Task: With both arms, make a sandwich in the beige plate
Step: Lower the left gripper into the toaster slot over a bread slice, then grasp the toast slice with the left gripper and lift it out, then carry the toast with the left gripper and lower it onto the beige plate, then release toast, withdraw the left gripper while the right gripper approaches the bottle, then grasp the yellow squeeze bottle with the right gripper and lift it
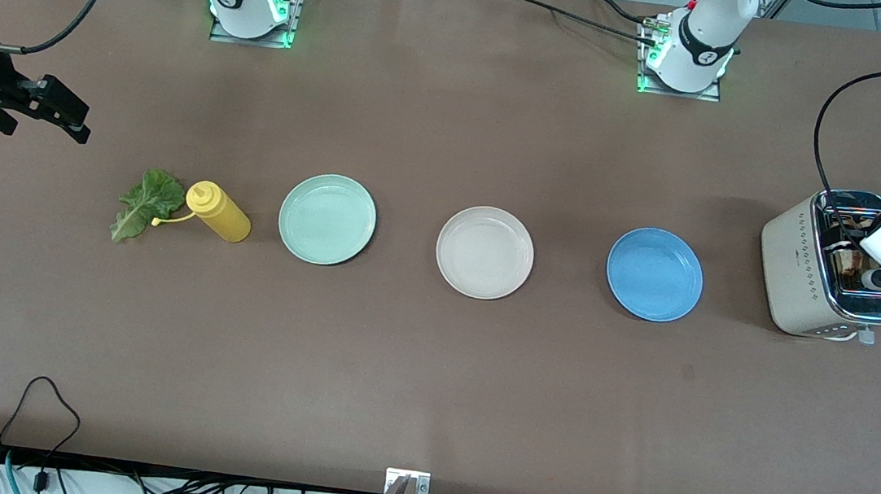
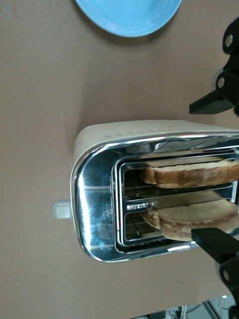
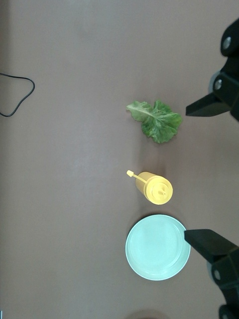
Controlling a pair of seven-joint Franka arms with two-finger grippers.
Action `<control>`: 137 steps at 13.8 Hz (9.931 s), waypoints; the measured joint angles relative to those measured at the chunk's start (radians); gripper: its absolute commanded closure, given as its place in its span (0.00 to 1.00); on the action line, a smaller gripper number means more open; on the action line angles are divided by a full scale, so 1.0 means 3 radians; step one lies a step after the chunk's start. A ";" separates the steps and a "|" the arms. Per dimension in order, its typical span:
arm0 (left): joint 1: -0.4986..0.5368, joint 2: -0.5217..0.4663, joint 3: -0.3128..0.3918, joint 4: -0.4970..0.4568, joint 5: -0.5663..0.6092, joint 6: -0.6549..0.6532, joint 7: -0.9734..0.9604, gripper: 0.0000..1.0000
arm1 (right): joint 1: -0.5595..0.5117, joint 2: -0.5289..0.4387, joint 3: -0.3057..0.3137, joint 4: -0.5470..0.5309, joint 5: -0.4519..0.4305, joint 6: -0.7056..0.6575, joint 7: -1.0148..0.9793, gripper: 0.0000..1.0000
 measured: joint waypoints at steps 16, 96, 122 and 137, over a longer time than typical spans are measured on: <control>0.0119 -0.0176 -0.0012 -0.0228 0.0001 -0.0131 0.0017 0.99 | -0.0002 0.0001 -0.0002 0.0000 0.0000 0.0005 0.0000 0.00; -0.0177 0.1252 -0.1527 0.2219 -0.0903 -0.2239 0.0201 0.00 | -0.1229 0.0808 -0.0078 -0.1692 0.3424 0.0743 -0.6825 0.00; -0.1119 -0.0430 0.0180 0.1050 -0.1051 -0.1299 0.0017 0.00 | -0.1200 0.2229 0.0028 -0.1487 0.4460 -0.0123 -0.9171 0.07; -0.1122 -0.0431 0.0166 0.1051 -0.1050 -0.1352 0.0017 0.00 | -0.0609 0.1759 0.0046 -0.1114 0.4411 0.0637 -0.8357 0.72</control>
